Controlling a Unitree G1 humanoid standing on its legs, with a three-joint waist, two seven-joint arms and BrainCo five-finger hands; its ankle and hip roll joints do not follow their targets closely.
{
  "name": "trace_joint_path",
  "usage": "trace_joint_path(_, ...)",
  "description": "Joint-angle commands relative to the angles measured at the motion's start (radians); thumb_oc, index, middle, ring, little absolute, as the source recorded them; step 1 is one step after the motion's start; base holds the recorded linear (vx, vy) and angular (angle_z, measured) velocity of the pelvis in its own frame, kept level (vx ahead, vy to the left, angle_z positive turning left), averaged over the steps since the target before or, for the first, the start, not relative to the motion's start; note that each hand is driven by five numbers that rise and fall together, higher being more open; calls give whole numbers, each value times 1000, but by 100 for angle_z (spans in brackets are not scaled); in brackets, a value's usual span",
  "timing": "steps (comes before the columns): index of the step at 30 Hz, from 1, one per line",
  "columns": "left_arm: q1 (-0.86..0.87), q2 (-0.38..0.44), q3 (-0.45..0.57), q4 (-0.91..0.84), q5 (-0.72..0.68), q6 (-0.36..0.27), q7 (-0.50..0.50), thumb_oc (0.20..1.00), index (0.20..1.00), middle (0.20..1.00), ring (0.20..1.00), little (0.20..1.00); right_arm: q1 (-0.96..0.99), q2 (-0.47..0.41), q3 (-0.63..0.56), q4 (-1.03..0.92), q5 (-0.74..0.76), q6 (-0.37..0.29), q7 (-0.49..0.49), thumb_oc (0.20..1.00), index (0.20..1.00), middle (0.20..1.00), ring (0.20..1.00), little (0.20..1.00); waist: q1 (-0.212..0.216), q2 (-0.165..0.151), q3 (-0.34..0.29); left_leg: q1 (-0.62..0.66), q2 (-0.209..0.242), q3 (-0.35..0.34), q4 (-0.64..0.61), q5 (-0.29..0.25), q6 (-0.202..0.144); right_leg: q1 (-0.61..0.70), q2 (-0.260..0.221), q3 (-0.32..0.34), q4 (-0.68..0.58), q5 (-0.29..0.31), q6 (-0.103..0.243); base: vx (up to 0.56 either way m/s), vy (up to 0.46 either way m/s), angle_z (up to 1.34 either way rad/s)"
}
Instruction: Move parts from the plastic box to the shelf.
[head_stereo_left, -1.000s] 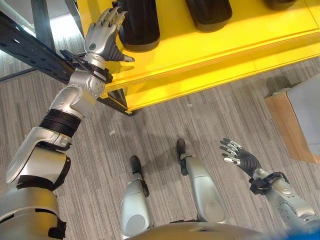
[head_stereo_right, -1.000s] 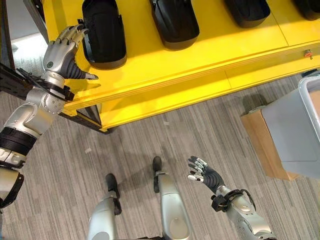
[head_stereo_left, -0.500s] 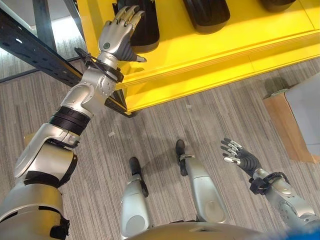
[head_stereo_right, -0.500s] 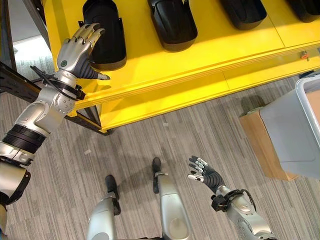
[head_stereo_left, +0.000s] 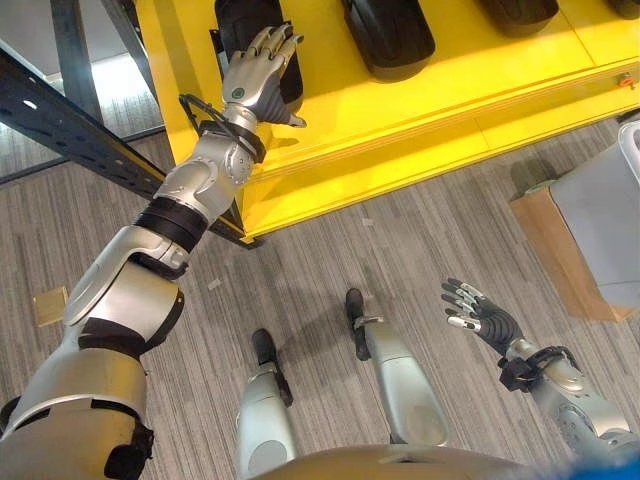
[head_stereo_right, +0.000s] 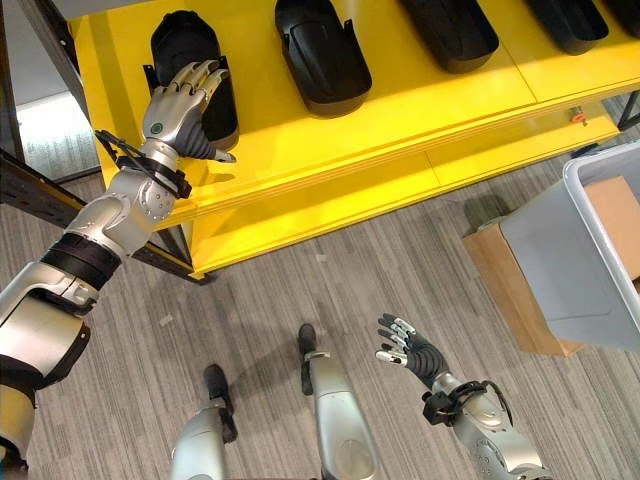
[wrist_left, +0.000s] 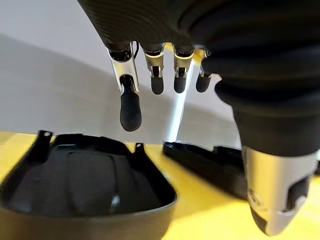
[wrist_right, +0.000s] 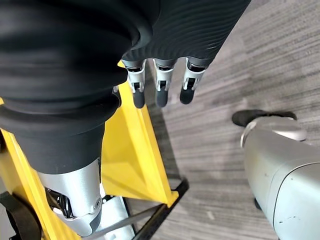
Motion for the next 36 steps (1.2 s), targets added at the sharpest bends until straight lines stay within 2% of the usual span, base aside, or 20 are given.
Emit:
trace_joint_path(1,-97,19,46,18,-51,4,16,1000,1000,1000,1000,1000,-1,-60,-10,-35,20,-42,2,1000,1000,1000,1000,1000,-12,25,23,39,69,-76,75,-50,-59,-18,-84,85,51,4,145,23,-8,-4)
trace_joint_path(15,-207,10,-13,287,-140,26,-8,1000,1000,1000,1000,1000,1,-76,-12,-29,41,-40,9,1000,1000,1000,1000,1000,-24,25,20,26,72,-76,84,-42,-61,-32,-85,86,64,2,149,1,0,0)
trace_joint_path(18,-212,13,-15,303,-150,26,-11,1000,1000,1000,1000,1000,2,-75,-13,-26,43,-40,10,1000,1000,1000,1000,1000,-25,26,19,24,71,-76,85,-42,-61,-33,-85,86,64,2,149,29,6,0)
trace_joint_path(19,-211,12,-16,304,-150,26,-11,1000,1000,1000,1000,1000,3,-75,-13,-25,43,-40,10,1000,1000,1000,1000,1000,-25,30,20,39,74,-77,87,-66,-63,-23,-85,83,77,-26,154,97,16,0)
trace_joint_path(20,-213,14,-18,317,-155,26,-15,1000,1000,1000,1000,1000,2,-74,-12,-27,46,-40,10,1000,1000,1000,1000,1000,-25,29,21,37,74,-78,89,-66,-64,-22,-85,83,78,-27,154,0,0,0)
trace_joint_path(21,-215,17,-20,334,-158,27,-17,1000,1000,1000,1000,1000,1,-74,-9,-29,48,-40,13,1000,1000,1000,1000,1000,-25,24,22,21,71,-79,92,-43,-62,-34,-84,86,71,0,149,-60,-22,-1)
trace_joint_path(22,-216,14,-21,338,-160,28,-18,1000,1000,1000,1000,1000,1,-76,-9,-30,51,-39,15,1000,1000,1000,1000,1000,-25,24,23,20,72,-80,94,-44,-62,-36,-85,86,73,-1,149,0,0,0)
trace_joint_path(23,-216,11,-22,345,-162,29,-19,1000,1000,1000,1000,1000,2,-76,-8,-27,51,-40,15,1000,1000,1000,1000,1000,-26,29,24,34,74,-80,97,-68,-64,-27,-85,83,88,-30,154,90,18,-1)
trace_joint_path(36,-240,-16,-33,374,-178,35,-32,1000,1000,1000,1000,1000,12,-86,-14,-24,61,-35,22,1000,1000,1000,1000,1000,-37,22,29,24,77,-76,106,-71,-64,-46,-76,95,96,-29,150,7,1,0)
